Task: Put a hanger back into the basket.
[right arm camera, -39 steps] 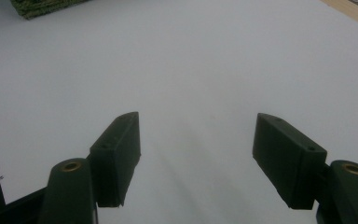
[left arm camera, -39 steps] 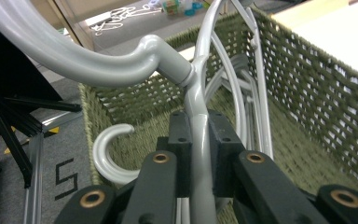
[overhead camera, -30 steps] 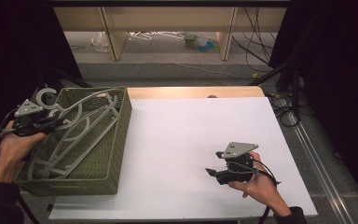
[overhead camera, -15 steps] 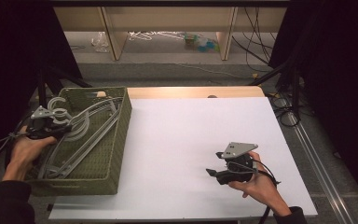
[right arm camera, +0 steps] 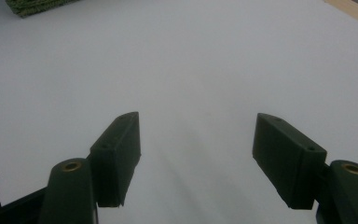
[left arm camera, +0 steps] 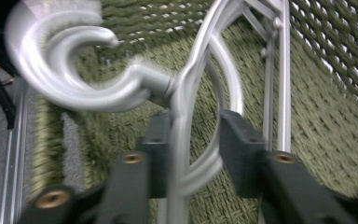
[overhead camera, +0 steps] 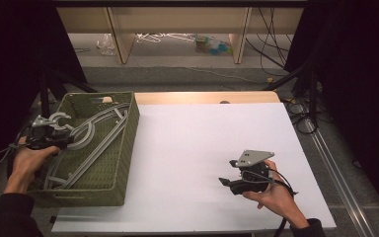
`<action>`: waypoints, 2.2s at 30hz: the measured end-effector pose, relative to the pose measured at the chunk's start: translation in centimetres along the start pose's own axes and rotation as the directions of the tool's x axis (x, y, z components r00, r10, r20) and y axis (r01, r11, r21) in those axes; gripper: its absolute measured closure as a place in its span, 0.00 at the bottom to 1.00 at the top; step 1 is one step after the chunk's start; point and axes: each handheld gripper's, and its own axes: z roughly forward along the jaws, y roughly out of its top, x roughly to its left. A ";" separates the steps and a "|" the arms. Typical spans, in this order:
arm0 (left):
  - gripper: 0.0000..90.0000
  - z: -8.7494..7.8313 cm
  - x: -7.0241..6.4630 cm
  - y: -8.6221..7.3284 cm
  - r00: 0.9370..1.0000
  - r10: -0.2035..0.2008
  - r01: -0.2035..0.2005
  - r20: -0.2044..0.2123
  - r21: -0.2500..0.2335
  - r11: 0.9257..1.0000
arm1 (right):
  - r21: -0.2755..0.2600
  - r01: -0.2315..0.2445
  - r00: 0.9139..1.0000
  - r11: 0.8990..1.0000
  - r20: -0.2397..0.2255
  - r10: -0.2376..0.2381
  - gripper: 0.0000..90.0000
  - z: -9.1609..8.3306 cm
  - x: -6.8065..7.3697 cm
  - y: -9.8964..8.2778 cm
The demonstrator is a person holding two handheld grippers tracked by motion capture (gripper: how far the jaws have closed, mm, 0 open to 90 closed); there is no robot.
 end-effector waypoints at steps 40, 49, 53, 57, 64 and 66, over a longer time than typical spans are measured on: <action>0.23 -6.7 -16.0 0.9 0.914 0.030 0.136 0.406 -0.373 0.918 | -0.062 -0.053 0.999 0.997 0.003 0.053 0.21 0.1 -0.4 -0.1; 0.20 -5.9 -20.3 0.2 0.911 0.102 0.071 0.399 -0.396 0.915 | -0.065 -0.048 0.999 0.997 0.006 0.049 0.21 0.1 -0.2 -0.2; 0.19 -5.3 -21.8 -0.5 0.901 0.119 0.064 0.416 -0.398 0.915 | -0.070 -0.043 0.999 0.997 0.001 0.043 0.21 0.1 -0.2 -0.2; 0.18 -4.8 -23.3 -1.5 0.881 0.126 0.072 0.456 -0.392 0.917 | -0.066 -0.042 0.999 0.997 0.000 0.042 0.22 0.1 -0.1 -0.1; 0.18 -4.0 -25.3 -3.6 0.860 0.160 0.047 0.485 -0.387 0.921 | -0.074 -0.046 0.999 0.996 0.000 0.046 0.23 -0.2 0.3 -0.2; 0.18 -4.0 -25.5 -4.1 0.862 0.159 0.044 0.481 -0.383 0.923 | -0.081 -0.047 0.999 0.996 0.001 0.047 0.23 -0.3 0.5 -0.2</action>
